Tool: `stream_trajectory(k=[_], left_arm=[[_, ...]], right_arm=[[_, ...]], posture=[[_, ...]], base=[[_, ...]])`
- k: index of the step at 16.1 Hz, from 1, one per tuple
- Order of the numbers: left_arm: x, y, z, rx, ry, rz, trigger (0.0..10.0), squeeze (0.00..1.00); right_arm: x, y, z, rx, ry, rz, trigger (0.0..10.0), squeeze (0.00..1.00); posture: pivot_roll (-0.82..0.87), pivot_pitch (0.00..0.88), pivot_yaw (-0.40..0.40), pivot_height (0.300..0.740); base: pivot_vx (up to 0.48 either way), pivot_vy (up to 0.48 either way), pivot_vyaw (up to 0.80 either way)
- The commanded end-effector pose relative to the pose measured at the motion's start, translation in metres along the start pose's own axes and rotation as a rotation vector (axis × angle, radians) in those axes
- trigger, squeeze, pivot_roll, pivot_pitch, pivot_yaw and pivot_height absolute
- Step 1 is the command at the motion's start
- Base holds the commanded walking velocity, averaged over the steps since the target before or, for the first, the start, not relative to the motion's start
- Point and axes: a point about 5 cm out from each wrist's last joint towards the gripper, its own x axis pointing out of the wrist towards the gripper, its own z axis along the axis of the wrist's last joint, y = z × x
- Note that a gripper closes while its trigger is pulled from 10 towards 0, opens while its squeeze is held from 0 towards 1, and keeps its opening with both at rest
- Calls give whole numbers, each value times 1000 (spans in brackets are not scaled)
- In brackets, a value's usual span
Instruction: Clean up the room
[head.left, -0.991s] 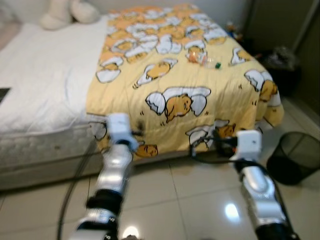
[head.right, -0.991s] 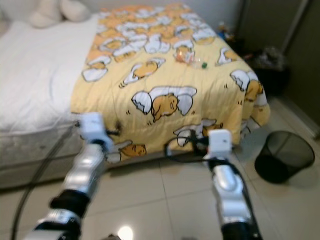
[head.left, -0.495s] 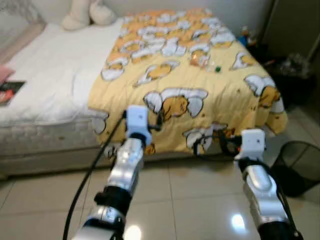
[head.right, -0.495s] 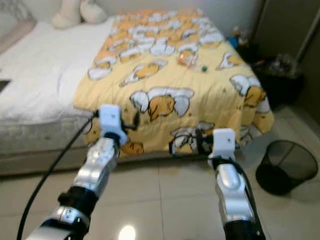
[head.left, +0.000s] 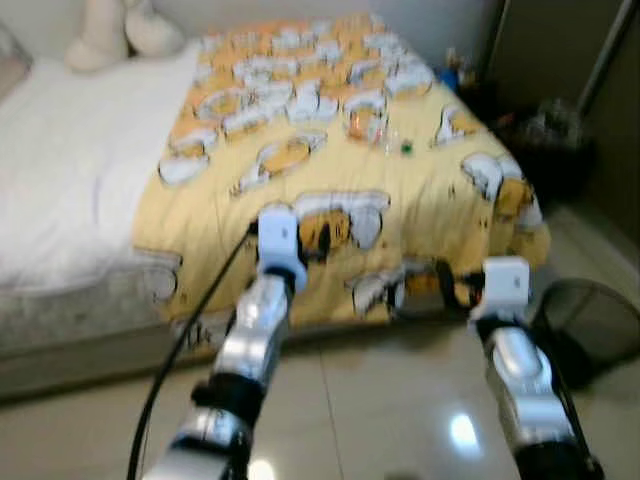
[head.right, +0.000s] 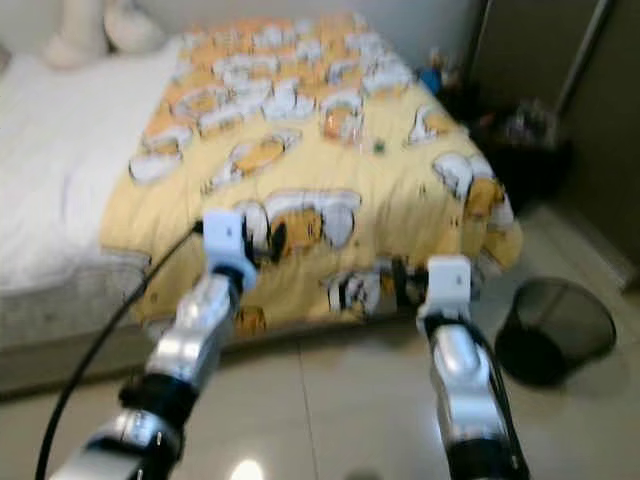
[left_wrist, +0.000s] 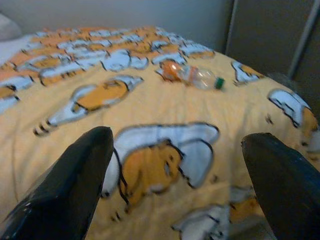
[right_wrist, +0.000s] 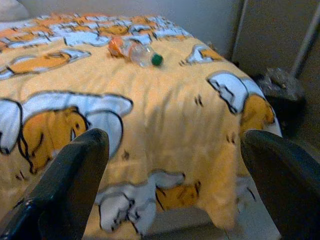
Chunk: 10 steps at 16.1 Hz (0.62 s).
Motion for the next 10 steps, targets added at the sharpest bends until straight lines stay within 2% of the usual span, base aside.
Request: stream_trajectory(k=[1,3,7,10], left_arm=[[0,14,1,14,-2,33,10000,0],[-1,12,1,14,-2,23,10000,0],[-1,8,0,12,-2,8,10000,0],[-1,15,-1,-21,2,52,10000,0]], right_arm=[[3,11,4,3,-17,37,10000,0],[2,9,4,-9,-15,36,10000,0],[3,8,4,-21,-13,33,10000,0],[3,8,2,-27,-7,33,10000,0]], posture=[[-199,0,88,740],[-201,0,88,740],[-205,0,91,740],[-206,0,92,740]], base=[[480,0,0],[476,0,0],[474,0,583],[472,0,560]])
